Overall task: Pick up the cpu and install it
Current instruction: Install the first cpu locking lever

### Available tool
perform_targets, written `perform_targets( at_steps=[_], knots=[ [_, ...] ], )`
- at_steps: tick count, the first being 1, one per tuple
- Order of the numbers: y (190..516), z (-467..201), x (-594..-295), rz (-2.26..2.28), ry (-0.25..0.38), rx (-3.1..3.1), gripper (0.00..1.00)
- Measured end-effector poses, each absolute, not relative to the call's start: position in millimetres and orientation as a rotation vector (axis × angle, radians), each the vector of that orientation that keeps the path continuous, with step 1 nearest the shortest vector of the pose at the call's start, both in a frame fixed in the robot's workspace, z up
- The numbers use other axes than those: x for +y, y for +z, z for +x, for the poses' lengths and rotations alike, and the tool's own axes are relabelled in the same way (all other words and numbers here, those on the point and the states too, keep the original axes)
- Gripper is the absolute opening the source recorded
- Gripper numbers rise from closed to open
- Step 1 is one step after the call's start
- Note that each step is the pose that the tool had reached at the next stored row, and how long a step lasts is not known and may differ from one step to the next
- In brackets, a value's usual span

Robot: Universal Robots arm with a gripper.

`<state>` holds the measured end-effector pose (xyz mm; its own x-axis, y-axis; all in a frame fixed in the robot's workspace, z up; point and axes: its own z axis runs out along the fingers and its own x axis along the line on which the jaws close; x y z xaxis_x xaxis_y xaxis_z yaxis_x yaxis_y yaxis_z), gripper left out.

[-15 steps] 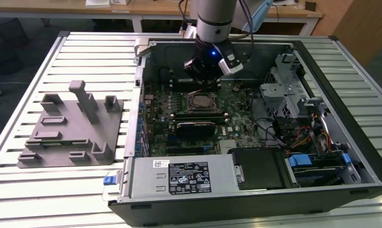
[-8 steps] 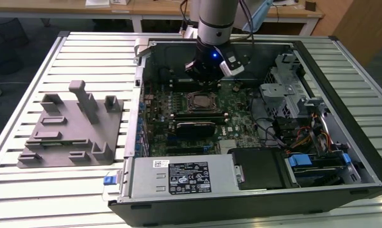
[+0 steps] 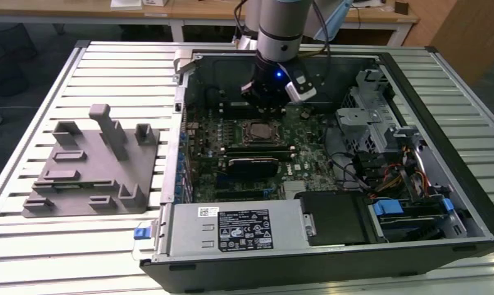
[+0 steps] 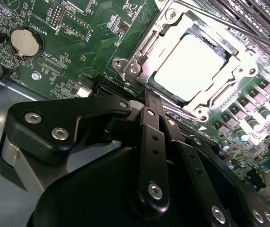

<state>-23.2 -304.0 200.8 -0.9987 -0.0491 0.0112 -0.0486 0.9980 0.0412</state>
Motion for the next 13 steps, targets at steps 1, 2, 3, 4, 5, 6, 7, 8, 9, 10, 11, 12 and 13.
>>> perform_targets(
  at_steps=[1, 2, 3, 4, 5, 6, 7, 8, 9, 10, 11, 12, 13],
  knots=[
    [200.2, -22.9, -304.0, 0.077, -0.064, -3.128, 0.11],
    [199.7, -22.6, -304.0, 0.077, -0.064, -3.128, 0.11],
    [199.6, -22.2, -304.0, 0.076, -0.064, -3.128, 0.11],
    [199.6, -22.0, -304.0, 0.076, -0.064, -3.128, 0.11],
    [199.6, -22.0, -304.0, 0.076, -0.064, -3.128, 0.11],
    [199.7, -22.0, -304.0, 0.076, -0.064, -3.128, 0.11],
    [200.3, -22.0, -304.0, 0.076, -0.064, -3.128, 0.11],
    [201.4, -21.9, -303.9, 0.077, -0.064, -3.128, 0.11],
    [202.6, -21.9, -303.9, 0.077, -0.064, -3.128, 0.11],
    [203.0, -21.9, -303.9, 0.077, -0.063, -3.128, 0.11],
    [202.8, -21.8, -303.8, 0.077, -0.060, -3.128, 0.11],
    [202.9, -21.8, -303.9, 0.077, -0.051, -3.128, 0.11],
    [202.6, -21.7, -303.9, 0.076, -0.041, -3.128, 0.11]
  ],
)
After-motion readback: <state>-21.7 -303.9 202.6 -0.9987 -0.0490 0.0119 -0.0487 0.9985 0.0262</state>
